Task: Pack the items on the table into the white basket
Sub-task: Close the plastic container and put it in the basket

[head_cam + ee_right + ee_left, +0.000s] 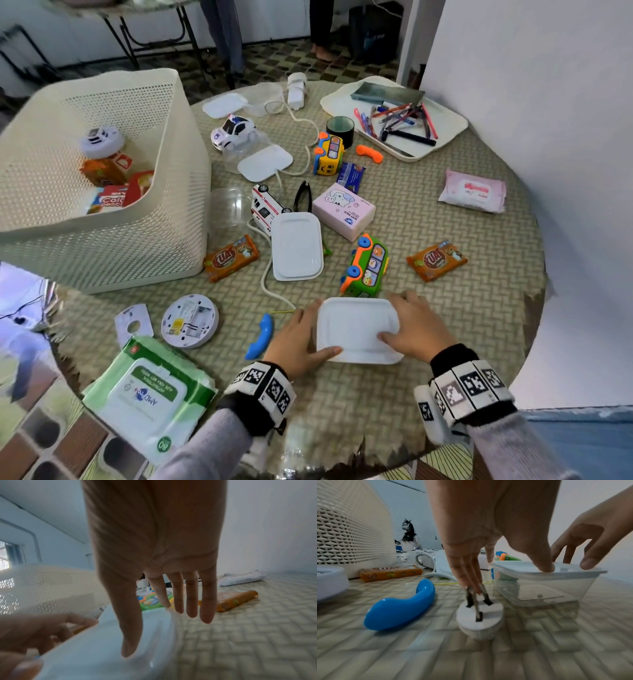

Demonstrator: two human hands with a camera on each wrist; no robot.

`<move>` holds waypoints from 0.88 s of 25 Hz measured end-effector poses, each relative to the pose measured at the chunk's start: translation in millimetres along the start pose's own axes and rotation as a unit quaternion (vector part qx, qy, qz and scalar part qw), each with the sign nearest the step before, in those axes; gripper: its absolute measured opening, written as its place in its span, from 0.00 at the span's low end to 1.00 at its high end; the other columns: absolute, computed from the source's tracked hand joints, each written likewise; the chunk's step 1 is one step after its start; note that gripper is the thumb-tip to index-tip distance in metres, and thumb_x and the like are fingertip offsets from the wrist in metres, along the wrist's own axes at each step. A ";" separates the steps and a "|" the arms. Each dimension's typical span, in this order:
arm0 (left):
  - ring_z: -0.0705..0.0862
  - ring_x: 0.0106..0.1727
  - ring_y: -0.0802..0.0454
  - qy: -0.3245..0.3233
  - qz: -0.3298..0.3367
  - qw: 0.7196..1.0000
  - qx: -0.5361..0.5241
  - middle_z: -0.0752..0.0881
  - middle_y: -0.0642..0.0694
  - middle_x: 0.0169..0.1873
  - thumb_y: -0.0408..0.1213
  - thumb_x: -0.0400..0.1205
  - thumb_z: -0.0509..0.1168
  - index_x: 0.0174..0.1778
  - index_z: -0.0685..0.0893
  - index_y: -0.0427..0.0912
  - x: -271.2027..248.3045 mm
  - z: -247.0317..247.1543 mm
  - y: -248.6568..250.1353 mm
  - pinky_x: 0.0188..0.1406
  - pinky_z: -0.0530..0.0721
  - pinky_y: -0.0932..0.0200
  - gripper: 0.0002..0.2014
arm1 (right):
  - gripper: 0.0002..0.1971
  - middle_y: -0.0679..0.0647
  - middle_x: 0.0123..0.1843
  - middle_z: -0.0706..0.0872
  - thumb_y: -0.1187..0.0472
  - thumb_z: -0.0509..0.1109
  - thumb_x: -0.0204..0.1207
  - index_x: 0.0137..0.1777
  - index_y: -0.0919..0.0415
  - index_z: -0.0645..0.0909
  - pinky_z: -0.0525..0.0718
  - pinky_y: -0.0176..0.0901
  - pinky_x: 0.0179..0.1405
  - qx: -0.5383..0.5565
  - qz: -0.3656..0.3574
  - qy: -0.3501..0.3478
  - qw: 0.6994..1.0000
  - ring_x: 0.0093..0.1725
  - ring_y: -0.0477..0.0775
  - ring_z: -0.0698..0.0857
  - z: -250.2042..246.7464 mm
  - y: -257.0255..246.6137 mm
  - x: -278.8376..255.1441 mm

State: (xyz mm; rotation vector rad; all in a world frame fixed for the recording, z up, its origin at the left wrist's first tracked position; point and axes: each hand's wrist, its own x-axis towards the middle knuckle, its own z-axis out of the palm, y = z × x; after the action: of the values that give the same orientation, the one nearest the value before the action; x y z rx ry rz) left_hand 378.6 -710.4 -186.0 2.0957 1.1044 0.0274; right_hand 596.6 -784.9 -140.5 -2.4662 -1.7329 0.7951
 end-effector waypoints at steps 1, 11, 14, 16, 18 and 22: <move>0.72 0.73 0.48 0.015 -0.002 0.999 -0.034 0.67 0.46 0.75 0.58 0.75 0.69 0.83 0.51 0.53 2.4 -1.8 -0.9 0.71 0.71 0.54 0.45 | 0.33 0.56 0.70 0.72 0.51 0.71 0.75 0.78 0.56 0.65 0.74 0.47 0.62 0.023 0.001 0.035 0.999 0.71 0.58 0.70 -3.2 -8.8 2.6; 0.80 0.60 0.50 0.354 -0.078 0.893 -0.268 0.81 0.43 0.62 0.37 0.83 0.65 0.69 0.77 0.38 58.6 -101.6 -46.3 0.63 0.79 0.52 0.18 | 0.11 0.55 0.42 0.85 0.71 0.65 0.77 0.55 0.64 0.85 0.74 0.23 0.32 0.337 -0.118 0.061 0.932 0.31 0.38 0.79 -9.8 -127.5 104.5; 0.80 0.60 0.50 0.403 -0.122 0.855 -0.303 0.81 0.44 0.60 0.35 0.82 0.66 0.69 0.77 0.37 79.2 -129.9 -66.2 0.62 0.75 0.62 0.18 | 0.10 0.59 0.49 0.87 0.70 0.66 0.78 0.57 0.64 0.84 0.75 0.20 0.36 0.360 -0.132 0.044 0.923 0.38 0.47 0.81 -14.6 -166.6 149.6; 0.78 0.67 0.47 0.403 -0.149 0.848 -0.310 0.80 0.42 0.65 0.36 0.82 0.66 0.71 0.75 0.38 92.8 -140.8 -80.1 0.67 0.73 0.58 0.20 | 0.12 0.58 0.55 0.86 0.70 0.66 0.79 0.61 0.66 0.82 0.77 0.20 0.41 0.365 -0.146 0.033 0.919 0.46 0.51 0.82 -18.3 -190.4 175.9; 0.75 0.71 0.46 0.389 -0.177 0.853 -0.299 0.78 0.41 0.70 0.39 0.83 0.65 0.74 0.72 0.39 102.7 -146.1 -89.7 0.70 0.70 0.58 0.23 | 0.16 0.59 0.60 0.83 0.69 0.66 0.79 0.66 0.66 0.79 0.78 0.27 0.50 0.334 -0.160 0.019 0.929 0.54 0.56 0.83 -20.2 -210.9 200.8; 0.69 0.77 0.47 0.369 -0.209 0.860 -0.282 0.72 0.41 0.76 0.40 0.84 0.63 0.79 0.66 0.40 124.5 -151.6 -109.7 0.73 0.63 0.60 0.27 | 0.24 0.62 0.71 0.77 0.67 0.67 0.79 0.75 0.64 0.72 0.75 0.48 0.69 0.250 -0.174 -0.027 0.952 0.69 0.59 0.77 -13.5 -240.9 249.2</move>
State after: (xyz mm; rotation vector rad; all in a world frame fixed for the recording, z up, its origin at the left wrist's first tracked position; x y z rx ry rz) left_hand 327.9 -491.5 -184.5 1.2772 1.7197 0.8978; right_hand 454.6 -468.7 -153.0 -1.7695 -1.6527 1.0990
